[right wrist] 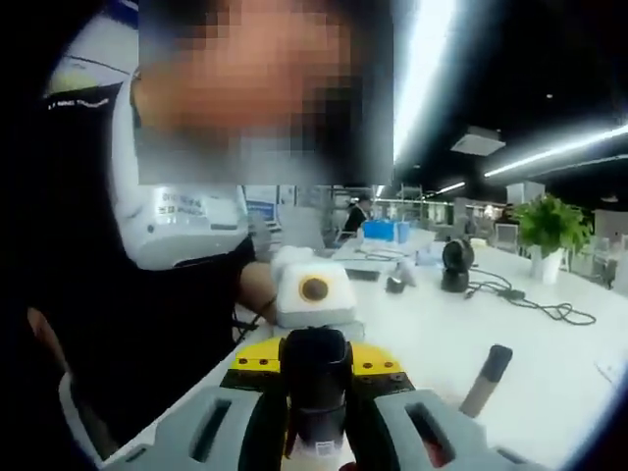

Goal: Pick up cosmetic bottle twist off cap place on table pick up cap screw tight cap place on table

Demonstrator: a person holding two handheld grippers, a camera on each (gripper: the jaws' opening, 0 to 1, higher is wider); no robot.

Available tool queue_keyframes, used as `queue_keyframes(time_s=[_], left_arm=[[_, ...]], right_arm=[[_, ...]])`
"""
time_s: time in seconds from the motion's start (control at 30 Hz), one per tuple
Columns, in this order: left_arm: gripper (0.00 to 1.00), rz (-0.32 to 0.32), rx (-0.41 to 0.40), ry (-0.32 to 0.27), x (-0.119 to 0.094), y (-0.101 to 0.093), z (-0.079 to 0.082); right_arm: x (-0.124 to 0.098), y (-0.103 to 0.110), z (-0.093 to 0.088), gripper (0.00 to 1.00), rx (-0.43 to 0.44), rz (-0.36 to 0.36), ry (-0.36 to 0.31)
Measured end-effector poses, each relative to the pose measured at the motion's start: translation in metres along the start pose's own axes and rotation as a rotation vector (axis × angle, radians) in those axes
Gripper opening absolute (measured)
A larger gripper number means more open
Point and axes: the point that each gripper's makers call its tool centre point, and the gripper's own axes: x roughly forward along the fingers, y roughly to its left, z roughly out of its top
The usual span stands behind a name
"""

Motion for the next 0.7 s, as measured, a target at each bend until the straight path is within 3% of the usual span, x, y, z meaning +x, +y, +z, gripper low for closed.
queue_keyframes(time_s=[0.27, 0.4, 0.5, 0.57, 0.7], left_arm=[[0.14, -0.02, 0.001, -0.004, 0.0, -0.004, 0.0], [0.14, -0.014, 0.0, -0.002, 0.0, -0.003, 0.0], [0.14, -0.007, -0.001, -0.002, 0.0, -0.001, 0.0], [0.14, -0.006, -0.005, -0.002, 0.0, 0.0, 0.0], [0.14, 0.014, -0.007, 0.001, 0.0, 0.003, 0.0]], right_arm=[[-0.001, 0.004, 0.001, 0.16, -0.01, 0.047, -0.016], [-0.001, 0.002, 0.0, 0.2, 0.015, 0.024, -0.01], [-0.002, 0.003, 0.001, 0.39, 0.037, -0.018, -0.016], [-0.003, -0.002, 0.002, 0.37, 0.032, -0.087, -0.02], [-0.004, -0.002, 0.01, 0.44, 0.05, -0.188, -0.065]])
